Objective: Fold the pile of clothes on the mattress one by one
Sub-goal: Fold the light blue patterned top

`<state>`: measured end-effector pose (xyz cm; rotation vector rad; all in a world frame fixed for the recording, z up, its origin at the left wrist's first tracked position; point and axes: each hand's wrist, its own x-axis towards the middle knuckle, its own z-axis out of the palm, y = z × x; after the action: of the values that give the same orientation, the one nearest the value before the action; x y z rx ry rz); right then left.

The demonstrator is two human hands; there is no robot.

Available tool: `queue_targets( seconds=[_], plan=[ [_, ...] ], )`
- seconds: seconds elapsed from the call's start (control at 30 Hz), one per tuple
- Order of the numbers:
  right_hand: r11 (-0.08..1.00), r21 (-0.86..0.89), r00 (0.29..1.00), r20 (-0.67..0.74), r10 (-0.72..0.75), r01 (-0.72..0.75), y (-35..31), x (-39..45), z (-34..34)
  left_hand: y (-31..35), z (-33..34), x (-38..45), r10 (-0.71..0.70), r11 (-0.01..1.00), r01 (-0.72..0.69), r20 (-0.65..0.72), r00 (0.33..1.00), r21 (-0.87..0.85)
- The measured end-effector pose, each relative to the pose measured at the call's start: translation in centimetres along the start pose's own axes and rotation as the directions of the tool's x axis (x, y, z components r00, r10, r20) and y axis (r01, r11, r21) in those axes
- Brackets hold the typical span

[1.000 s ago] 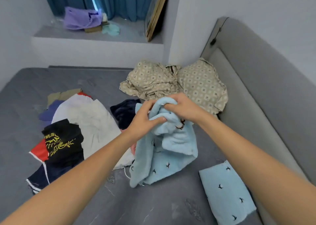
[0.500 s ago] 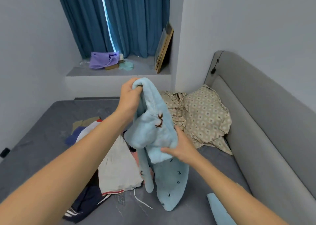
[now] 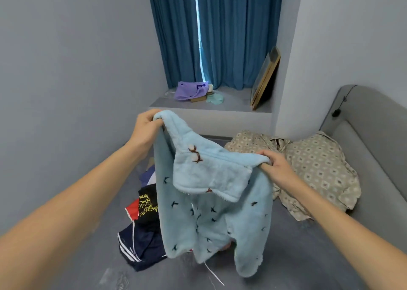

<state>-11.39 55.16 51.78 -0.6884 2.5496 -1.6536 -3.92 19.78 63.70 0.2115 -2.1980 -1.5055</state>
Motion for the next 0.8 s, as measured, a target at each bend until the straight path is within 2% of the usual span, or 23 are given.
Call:
queue_targets(
  seconds=[0.27, 0.43, 0.63, 0.8],
  plan=[
    [0.978, -0.147, 0.987, 0.096, -0.132, 0.145, -6.8, 2.3, 0.6, -3.6, -9.3, -2.3, -0.038, 0.993, 0.037, 0.007, 0.999, 0.109],
    [0.951, -0.24, 0.981, 0.064, -0.184, 0.194, -10.4, 1.6, 3.1, -6.5, -14.1, -3.1, -0.03, 0.993, 0.021, 0.076, 0.997, 0.116],
    [0.929, -0.343, 0.989, 0.008, -0.148, 0.142, -14.7, -2.4, 8.2, -9.1, -21.0, -4.8, 0.044, 0.993, -0.06, 0.145, 0.988, 0.106],
    [0.919, -0.388, 0.996, -0.018, -0.082, 0.069, -17.6, -7.3, 13.7, -12.1, -26.7, -7.5, 0.035, 0.997, -0.052, 0.3, 0.953, 0.051]
  ],
)
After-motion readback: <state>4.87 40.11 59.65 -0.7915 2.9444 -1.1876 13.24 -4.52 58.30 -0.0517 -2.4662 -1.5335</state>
